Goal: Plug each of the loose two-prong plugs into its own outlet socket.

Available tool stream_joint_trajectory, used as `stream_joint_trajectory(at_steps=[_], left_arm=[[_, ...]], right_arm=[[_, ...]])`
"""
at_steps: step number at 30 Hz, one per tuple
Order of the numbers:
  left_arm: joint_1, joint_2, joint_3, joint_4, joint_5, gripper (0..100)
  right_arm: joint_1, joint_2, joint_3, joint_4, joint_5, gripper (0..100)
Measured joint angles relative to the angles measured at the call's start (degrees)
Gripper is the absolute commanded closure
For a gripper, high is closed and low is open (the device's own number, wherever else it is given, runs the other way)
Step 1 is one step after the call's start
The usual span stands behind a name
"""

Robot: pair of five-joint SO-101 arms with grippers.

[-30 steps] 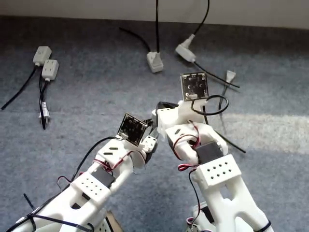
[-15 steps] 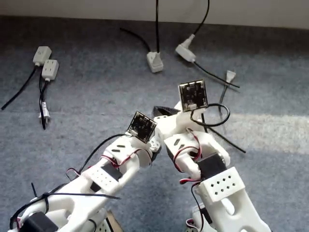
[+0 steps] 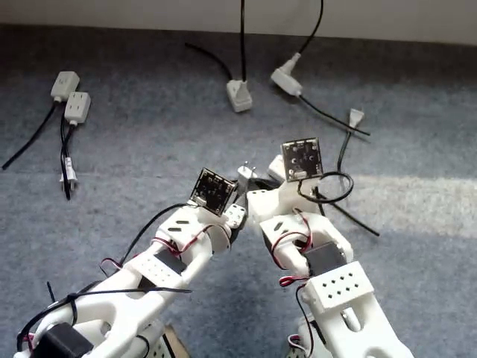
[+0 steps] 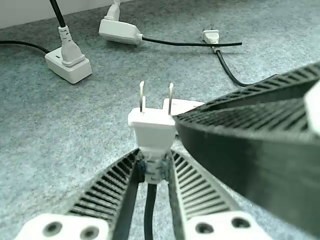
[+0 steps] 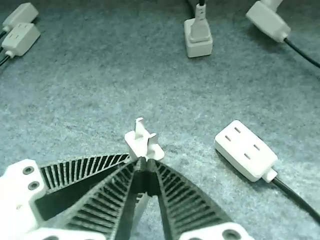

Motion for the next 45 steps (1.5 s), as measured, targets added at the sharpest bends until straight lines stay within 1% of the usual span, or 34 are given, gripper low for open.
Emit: stream_joint_trajectory(at_steps=[3, 6, 12, 16, 20, 24, 30, 34, 38, 41, 45], left_arm=[[0.44, 0.0, -0.09, 0.0, 0.18, 99], [1.41, 0.0, -0.09, 0.0, 0.18, 99], [2.37, -0.26, 0.0, -0.09, 0.18, 99], [2.37, -4.92, 2.81, -0.09, 0.18, 99], [2.37, -10.37, 5.8, 0.0, 0.18, 99], [2.37, -11.78, 6.33, 0.0, 0.18, 99], [4.22, -12.4, 6.24, 0.0, 0.18, 99], [4.84, -12.48, 6.15, 2.37, 0.0, 99], [5.01, -12.48, 5.8, 4.92, 0.0, 99], [4.92, -12.48, 5.8, 5.01, 0.0, 99], [4.92, -13.19, 5.8, 5.01, 0.0, 99]], right_arm=[[0.7, 0.0, 2.9, -6.33, 4.4, 99.2], [0.97, 0.0, 5.19, -11.16, 6.15, 99.2], [1.23, 0.0, 5.8, -13.36, 6.77, 99.2], [1.49, 1.23, 5.8, -14.42, 6.77, 99.2], [2.02, 3.25, 5.54, -14.42, 6.77, 99.2], [1.93, 1.93, 2.55, -9.58, 6.77, 99.2], [-1.67, -6.77, -0.18, -0.62, 6.86, 99.2], [-4.48, -14.07, -0.18, 2.99, 6.77, 99.2], [-5.45, -17.14, -0.18, 3.52, 6.77, 99.2], [-4.04, -16.62, -0.09, 3.25, 6.77, 99.2], [-2.64, -12.84, 3.69, -2.02, 8.0, 99.2]])
